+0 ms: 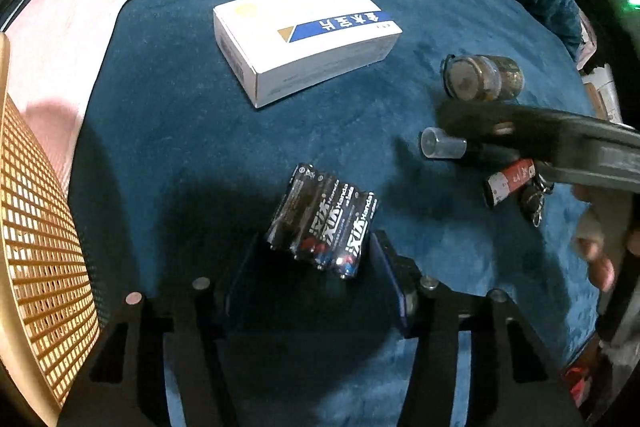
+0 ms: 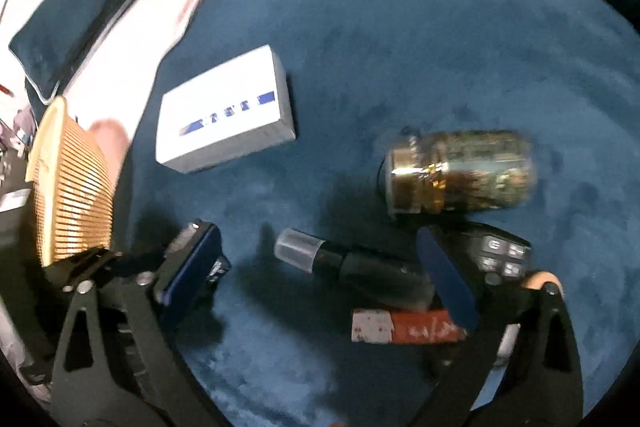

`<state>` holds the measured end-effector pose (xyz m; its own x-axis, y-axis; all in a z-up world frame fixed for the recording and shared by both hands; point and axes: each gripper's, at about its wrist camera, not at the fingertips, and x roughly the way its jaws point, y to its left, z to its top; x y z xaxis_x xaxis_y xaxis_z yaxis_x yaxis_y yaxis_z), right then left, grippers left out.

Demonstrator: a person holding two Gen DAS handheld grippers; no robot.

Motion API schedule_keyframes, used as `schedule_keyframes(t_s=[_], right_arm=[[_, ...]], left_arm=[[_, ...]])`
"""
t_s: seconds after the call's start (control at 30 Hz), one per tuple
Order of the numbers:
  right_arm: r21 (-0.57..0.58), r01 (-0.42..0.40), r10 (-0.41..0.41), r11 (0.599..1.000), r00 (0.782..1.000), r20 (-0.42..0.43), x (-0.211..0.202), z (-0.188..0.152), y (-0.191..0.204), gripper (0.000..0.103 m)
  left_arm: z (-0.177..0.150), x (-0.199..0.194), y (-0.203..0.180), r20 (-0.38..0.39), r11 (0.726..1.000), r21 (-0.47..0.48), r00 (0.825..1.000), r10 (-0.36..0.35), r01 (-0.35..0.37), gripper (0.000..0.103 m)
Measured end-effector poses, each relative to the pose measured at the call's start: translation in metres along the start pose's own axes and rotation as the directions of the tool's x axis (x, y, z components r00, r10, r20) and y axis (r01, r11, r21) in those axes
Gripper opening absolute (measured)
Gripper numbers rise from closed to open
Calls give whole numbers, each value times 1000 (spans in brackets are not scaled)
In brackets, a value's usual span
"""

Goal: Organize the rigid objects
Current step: 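Grasp the batteries with the left tool while the right tool grasps the black spray bottle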

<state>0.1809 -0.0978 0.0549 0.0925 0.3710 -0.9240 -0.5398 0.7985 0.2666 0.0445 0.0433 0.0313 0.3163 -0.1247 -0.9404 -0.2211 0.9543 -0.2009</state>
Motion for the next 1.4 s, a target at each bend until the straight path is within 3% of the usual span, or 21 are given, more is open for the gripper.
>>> schedule_keyframes(t_s=[0.1,0.2,0.33,0.4,0.43,0.53,0.63,0.77,0.97,1.4], right_arm=[[2,-10,10,1000,998,-57,10,-7,-5,82],[-48,-42,37,998,995,-97,7,-22,1,81],[-150,-21,-1,988,989,-145,11,-40,14,78],[-196,66,-93,978,987,-130,14,-45,16,34],[-186,88,-112,979,986,-120,13,-47,13,33],[-42,-10,6,999,996,-88,1,-52,-1,31],[28,-50,52,998,993,-101,-2,-68,-6,31],[34,-9,13,999,994,-108,6,-86,-1,33],[44,19,-15,999,996,-88,11,-77,19,30],[72,-61,60,996,998,19,-44,-93,24,28]], left_arm=[[3,1,3,6,1000,13,1000,1,-1,59],[-2,-1,3,11,1000,11,1000,-6,6,63],[-1,1,2,15,1000,-7,1000,-18,18,64],[-2,1,0,17,1000,-11,1000,-22,22,65],[-1,2,0,17,1000,-15,1000,-24,25,66],[9,5,-1,24,999,-37,999,-31,32,66],[14,11,-3,17,999,-37,1000,-20,21,66],[18,17,-7,-3,1000,6,1000,7,-7,61],[9,0,-15,17,1000,-13,1000,-15,15,56],[-12,-49,-19,87,1000,-13,996,-13,14,54]])
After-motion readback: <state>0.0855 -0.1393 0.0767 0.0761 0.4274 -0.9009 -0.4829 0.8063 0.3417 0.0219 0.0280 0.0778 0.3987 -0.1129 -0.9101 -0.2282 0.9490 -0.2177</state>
